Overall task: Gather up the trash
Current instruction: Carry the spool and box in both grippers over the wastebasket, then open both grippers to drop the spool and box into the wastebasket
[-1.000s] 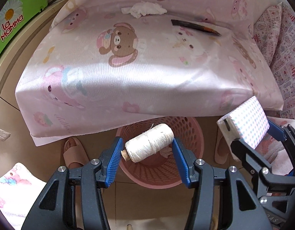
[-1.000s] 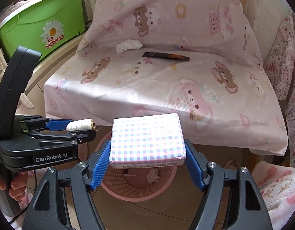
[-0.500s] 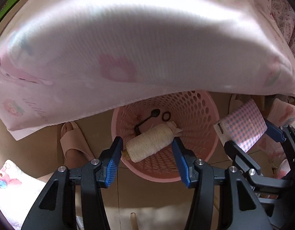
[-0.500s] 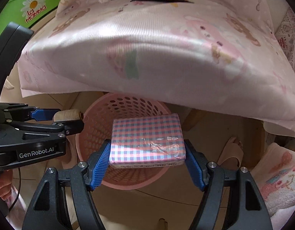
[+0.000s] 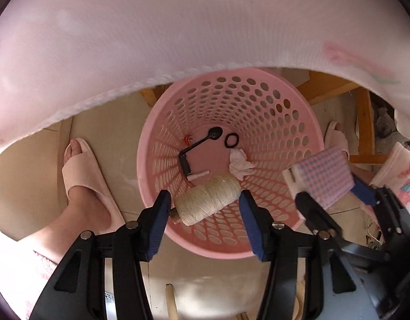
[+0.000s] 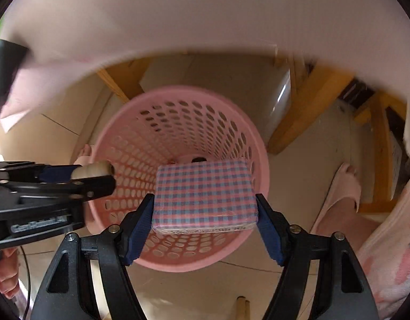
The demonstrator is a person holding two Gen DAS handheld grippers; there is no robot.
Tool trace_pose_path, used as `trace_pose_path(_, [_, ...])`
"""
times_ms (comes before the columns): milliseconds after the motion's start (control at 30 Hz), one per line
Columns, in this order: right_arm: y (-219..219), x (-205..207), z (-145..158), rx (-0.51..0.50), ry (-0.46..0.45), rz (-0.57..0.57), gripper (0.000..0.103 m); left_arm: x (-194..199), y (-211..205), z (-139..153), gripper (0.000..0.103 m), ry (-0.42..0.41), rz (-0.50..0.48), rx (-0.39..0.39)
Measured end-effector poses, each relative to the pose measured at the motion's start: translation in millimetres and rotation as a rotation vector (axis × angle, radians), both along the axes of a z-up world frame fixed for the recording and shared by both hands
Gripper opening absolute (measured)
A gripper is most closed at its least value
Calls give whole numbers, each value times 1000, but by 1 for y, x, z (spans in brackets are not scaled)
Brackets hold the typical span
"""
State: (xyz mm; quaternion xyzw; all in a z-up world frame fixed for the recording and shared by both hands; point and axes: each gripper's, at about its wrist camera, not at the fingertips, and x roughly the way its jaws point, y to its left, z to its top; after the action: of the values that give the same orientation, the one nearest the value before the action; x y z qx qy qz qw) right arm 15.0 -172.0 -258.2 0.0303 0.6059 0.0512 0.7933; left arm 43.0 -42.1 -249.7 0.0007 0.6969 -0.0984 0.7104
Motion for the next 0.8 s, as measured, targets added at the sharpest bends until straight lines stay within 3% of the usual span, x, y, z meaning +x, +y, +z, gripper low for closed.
trace_pose_path(133, [-2,0,-19,22,24,-27,75,7,-4,-9,52,-18,-3,9])
trace_pose_path(367, [13,-6,-38,-36,50,42,75,12,-8,-27,52,-13,-22,41])
trace_pose_path(733, [18,-9,-47,-21,89,74,75,9,-11,-36,52,23,-45,39])
trace_pose_path(800, [18,-9,-49,-15,102,75,76,9,-11,-35,56,17,-51,35])
